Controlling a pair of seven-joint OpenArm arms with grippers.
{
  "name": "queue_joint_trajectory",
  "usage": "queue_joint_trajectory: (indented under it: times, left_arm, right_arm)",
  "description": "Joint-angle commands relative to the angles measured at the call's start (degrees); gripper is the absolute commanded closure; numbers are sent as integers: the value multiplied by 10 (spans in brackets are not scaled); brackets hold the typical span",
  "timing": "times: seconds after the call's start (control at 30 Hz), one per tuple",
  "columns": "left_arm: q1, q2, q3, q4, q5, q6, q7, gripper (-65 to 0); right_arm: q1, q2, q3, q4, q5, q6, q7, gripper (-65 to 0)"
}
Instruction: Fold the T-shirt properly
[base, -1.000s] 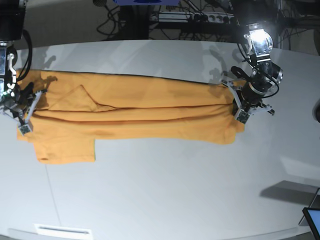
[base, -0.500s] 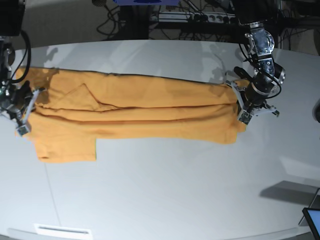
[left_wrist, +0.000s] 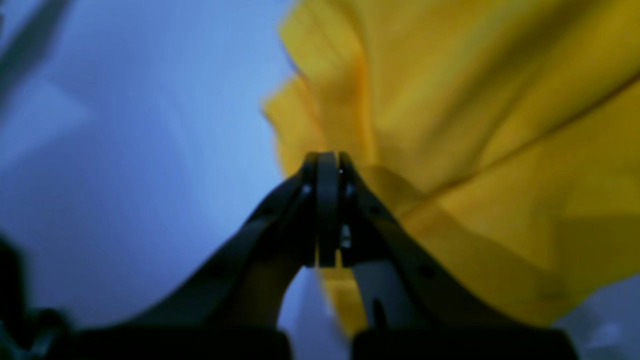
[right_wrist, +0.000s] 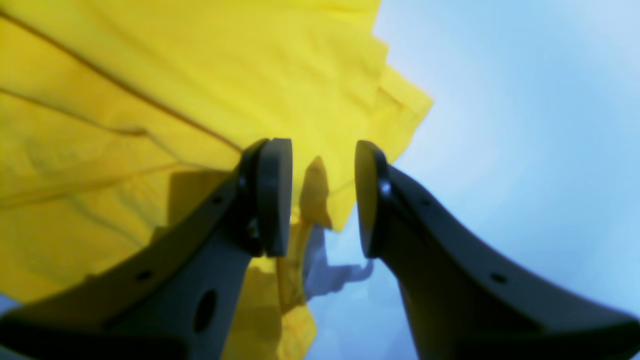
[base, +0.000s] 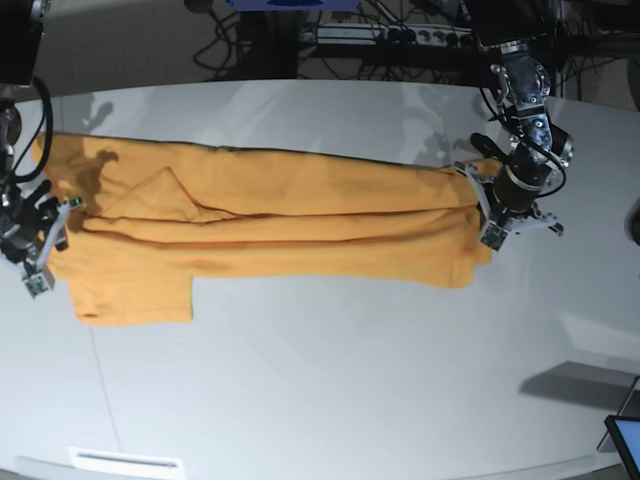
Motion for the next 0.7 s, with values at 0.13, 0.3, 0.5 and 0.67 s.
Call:
queue_joint_trajectory:
  times: [0.13, 0.3, 0.5, 0.67]
  left_arm:
    - [-15, -7, -1, 48, -7, 5, 17, 0]
    - [-53, -8, -1, 50, -7, 5, 48, -3]
    - [-71, -15, -1, 43, -6, 5, 51, -74]
    - [-81, -27, -1, 18, -5, 5, 51, -210]
  right_arm:
    - [43, 3, 3, 7, 0, -1, 7, -207]
    - [73, 0, -17, -11, 1, 3, 11, -207]
    - [121, 0, -96, -79, 1, 3, 12, -209]
    - [151, -5, -114, -132, 1, 3, 47, -209]
